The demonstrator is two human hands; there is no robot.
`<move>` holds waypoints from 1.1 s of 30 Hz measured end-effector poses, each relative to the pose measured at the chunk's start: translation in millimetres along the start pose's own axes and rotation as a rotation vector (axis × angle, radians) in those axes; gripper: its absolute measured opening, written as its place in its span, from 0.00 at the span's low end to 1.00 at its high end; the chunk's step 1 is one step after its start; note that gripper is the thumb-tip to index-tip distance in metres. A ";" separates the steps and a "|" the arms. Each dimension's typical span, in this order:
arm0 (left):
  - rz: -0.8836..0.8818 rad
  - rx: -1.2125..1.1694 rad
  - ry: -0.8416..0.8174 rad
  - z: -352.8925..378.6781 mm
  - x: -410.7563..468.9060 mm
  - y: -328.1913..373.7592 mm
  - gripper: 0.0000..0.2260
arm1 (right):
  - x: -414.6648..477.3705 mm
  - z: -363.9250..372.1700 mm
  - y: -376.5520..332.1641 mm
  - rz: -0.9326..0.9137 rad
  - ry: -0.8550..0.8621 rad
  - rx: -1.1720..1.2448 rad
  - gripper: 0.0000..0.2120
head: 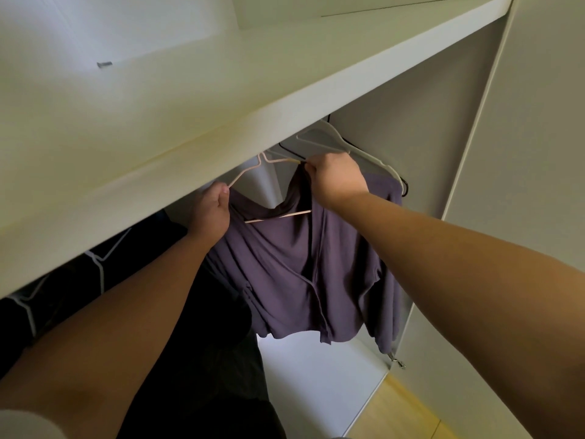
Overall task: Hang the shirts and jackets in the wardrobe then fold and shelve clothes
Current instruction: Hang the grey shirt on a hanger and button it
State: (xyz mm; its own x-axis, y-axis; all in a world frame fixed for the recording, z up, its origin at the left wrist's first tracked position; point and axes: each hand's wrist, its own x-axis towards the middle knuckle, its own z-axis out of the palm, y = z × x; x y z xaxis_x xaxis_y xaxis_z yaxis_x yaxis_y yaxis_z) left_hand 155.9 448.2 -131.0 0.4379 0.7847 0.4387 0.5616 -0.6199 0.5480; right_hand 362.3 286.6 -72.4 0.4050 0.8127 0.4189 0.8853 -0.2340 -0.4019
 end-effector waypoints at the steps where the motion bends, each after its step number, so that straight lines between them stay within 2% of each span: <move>1: 0.006 -0.007 -0.001 0.7 0.0 1.6 0.10 | 1.2 -1.7 -1.7 0.005 -0.001 0.004 0.08; 19: -0.029 -0.011 -0.043 2.9 -5.8 10.0 0.11 | 9.3 -7.0 -20.4 -0.008 -0.048 -0.004 0.10; 28: 0.117 0.071 -0.033 -11.6 -2.7 16.3 0.14 | 23.0 -12.0 -9.4 -0.033 -0.127 0.003 0.11; 33: 0.065 0.098 0.025 -12.0 -4.3 26.5 0.14 | 21.3 -5.4 -10.3 -0.051 -0.119 -0.019 0.13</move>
State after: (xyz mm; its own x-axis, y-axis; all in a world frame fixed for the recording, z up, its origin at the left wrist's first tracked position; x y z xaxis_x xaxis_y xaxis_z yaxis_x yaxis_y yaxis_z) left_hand 160.5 428.4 -109.8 0.4588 0.7414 0.4897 0.5988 -0.6652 0.4461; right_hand 363.1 303.4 -55.0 0.3298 0.8814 0.3381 0.9088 -0.1996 -0.3663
